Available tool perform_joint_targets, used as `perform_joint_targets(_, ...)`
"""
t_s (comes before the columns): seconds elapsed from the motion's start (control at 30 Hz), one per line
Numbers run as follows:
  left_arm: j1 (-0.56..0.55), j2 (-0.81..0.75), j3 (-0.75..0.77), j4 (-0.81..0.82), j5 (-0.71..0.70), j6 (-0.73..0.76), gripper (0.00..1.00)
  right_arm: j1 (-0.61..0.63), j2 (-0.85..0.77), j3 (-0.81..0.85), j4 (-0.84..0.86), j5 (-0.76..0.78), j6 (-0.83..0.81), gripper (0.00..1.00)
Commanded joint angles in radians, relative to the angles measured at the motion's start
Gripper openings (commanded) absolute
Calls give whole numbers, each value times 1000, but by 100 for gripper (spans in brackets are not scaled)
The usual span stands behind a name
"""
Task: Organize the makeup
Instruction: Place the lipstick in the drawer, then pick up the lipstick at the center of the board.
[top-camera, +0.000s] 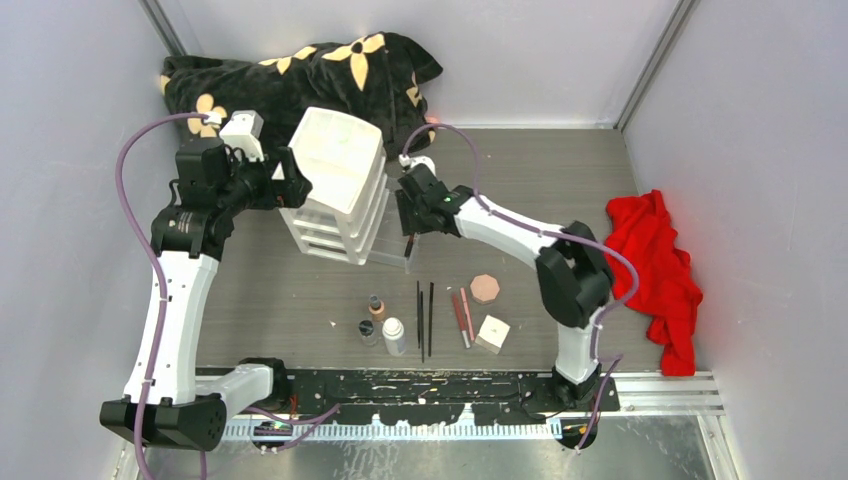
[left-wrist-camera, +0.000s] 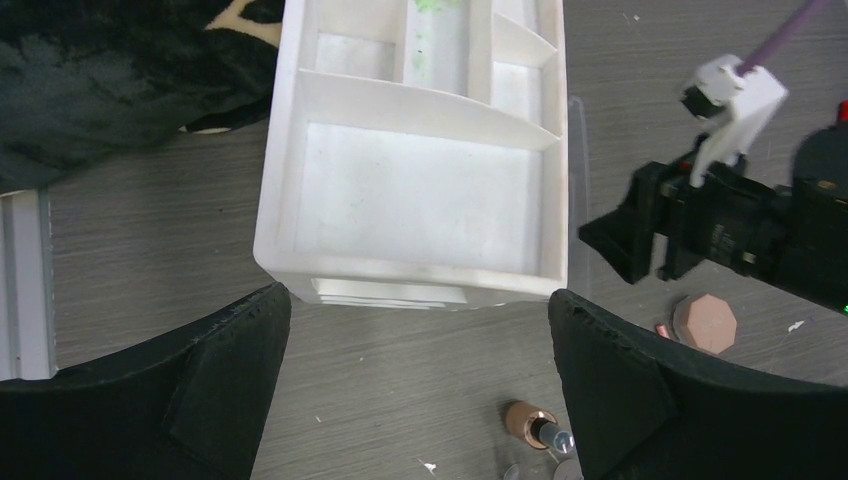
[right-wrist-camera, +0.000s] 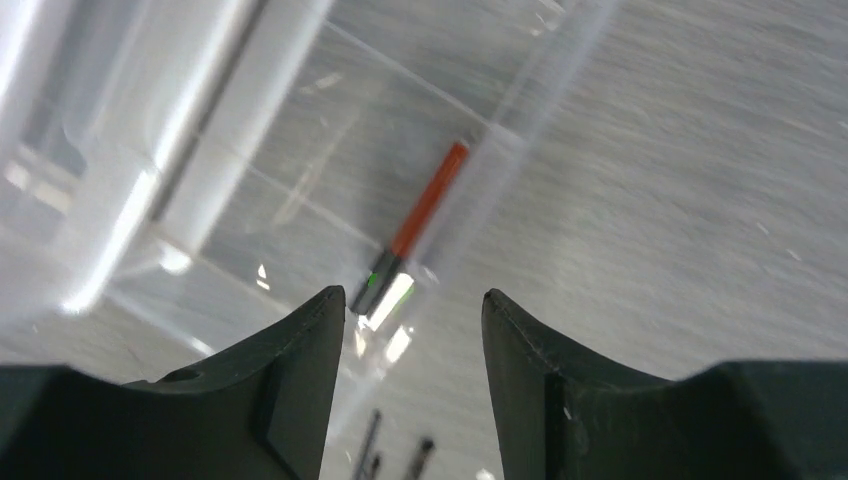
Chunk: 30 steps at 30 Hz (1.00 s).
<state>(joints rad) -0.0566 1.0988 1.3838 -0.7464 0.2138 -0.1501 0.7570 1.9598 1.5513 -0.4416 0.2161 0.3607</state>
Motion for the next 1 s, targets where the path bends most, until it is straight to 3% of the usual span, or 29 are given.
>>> perform_joint_targets(0.0,6,-21,18,21,17,-2,100,1,-260,-161,-8,78,-26,58)
perform_joint_targets(0.27,6,-14,16,45,33,-22,100,70,-514,-557,-63,95,63,54)
perform_joint_targets(0.5,6,-1,-7,58,39,-30,100,216,-527,-655,-106,98,129,53)
perform_joint_targets(0.97,6,-5,-49,80,45,-25,100,223,-475,-733,-42,31,170,50)
